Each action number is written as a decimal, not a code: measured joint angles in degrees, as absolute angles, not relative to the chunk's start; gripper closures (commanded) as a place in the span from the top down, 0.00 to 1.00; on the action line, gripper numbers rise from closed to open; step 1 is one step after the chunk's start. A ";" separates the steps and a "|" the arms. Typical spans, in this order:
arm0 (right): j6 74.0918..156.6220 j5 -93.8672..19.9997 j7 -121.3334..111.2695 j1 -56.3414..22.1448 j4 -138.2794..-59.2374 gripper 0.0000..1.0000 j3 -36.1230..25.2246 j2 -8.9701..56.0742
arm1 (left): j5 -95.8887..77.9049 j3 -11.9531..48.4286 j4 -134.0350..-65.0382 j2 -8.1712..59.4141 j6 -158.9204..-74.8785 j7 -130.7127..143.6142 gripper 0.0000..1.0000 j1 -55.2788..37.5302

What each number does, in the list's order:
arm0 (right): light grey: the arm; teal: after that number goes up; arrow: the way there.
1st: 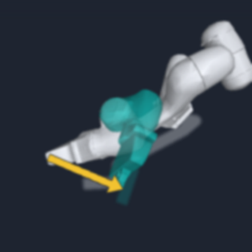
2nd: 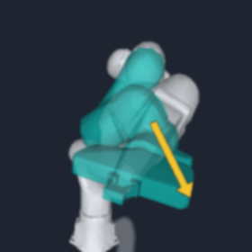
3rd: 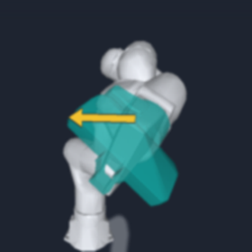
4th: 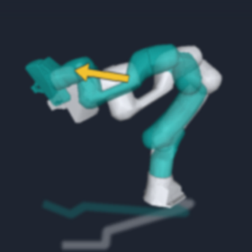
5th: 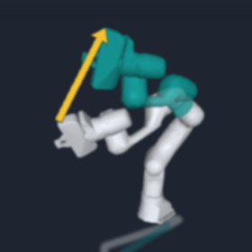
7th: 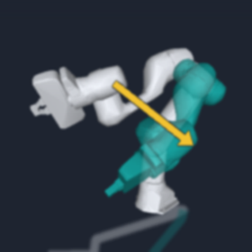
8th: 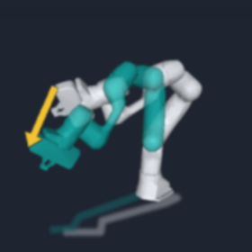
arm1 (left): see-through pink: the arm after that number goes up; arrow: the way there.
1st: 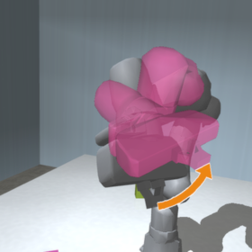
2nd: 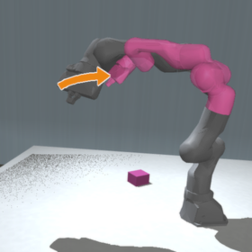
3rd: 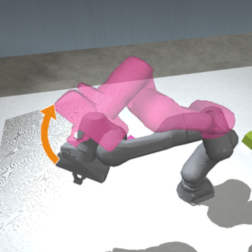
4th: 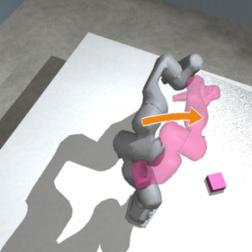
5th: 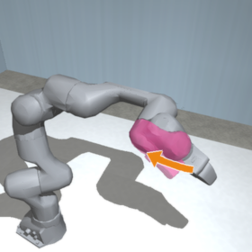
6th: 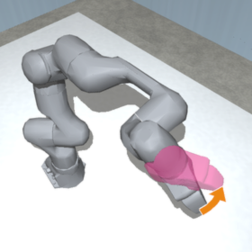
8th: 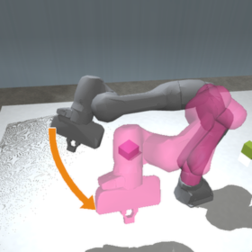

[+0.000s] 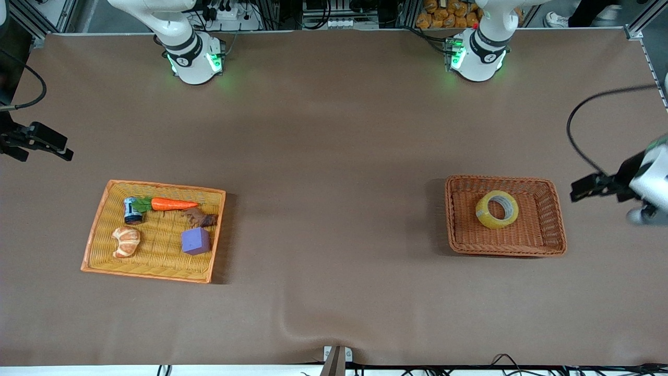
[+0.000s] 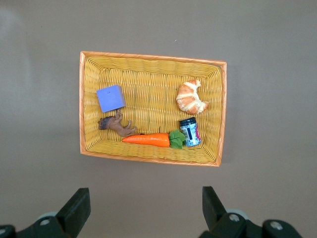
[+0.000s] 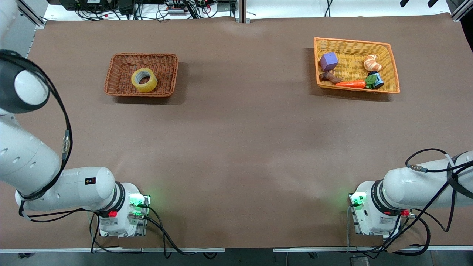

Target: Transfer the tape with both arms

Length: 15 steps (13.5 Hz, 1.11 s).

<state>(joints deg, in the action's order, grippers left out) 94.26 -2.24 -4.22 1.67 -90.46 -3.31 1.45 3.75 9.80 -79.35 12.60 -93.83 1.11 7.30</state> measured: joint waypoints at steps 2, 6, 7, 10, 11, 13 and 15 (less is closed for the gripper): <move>94.26 -2.24 -4.22 1.66 -90.46 1.00 -3.18 1.45 | 3.75 10.31 -79.55 9.32 -91.81 1.11 1.00 7.28; 94.26 -2.24 -4.22 1.66 -90.46 1.00 -3.12 1.45 | 3.44 11.03 -80.56 7.19 -91.29 1.11 1.00 7.14; 94.26 -2.24 -4.21 1.66 -90.46 1.00 -3.12 1.45 | 3.43 11.02 -81.39 6.72 -91.21 1.11 1.00 6.80; 94.26 -2.24 -4.21 1.66 -90.47 1.00 -3.09 1.45 | 3.42 7.54 -85.45 4.05 -91.18 1.11 1.00 2.92; 94.26 -2.24 -4.21 1.66 -90.47 1.00 -3.09 1.45 | 3.41 5.72 -86.21 3.34 -91.18 1.11 1.00 1.36; 94.26 -2.24 -4.21 1.66 -90.48 1.00 -3.08 1.45 | 2.45 3.89 -86.91 2.38 -91.18 1.11 1.00 0.30; 94.26 -2.24 -4.21 1.66 -90.49 1.00 -3.08 1.45 | 2.21 3.67 -87.10 2.13 -91.18 1.11 1.00 0.03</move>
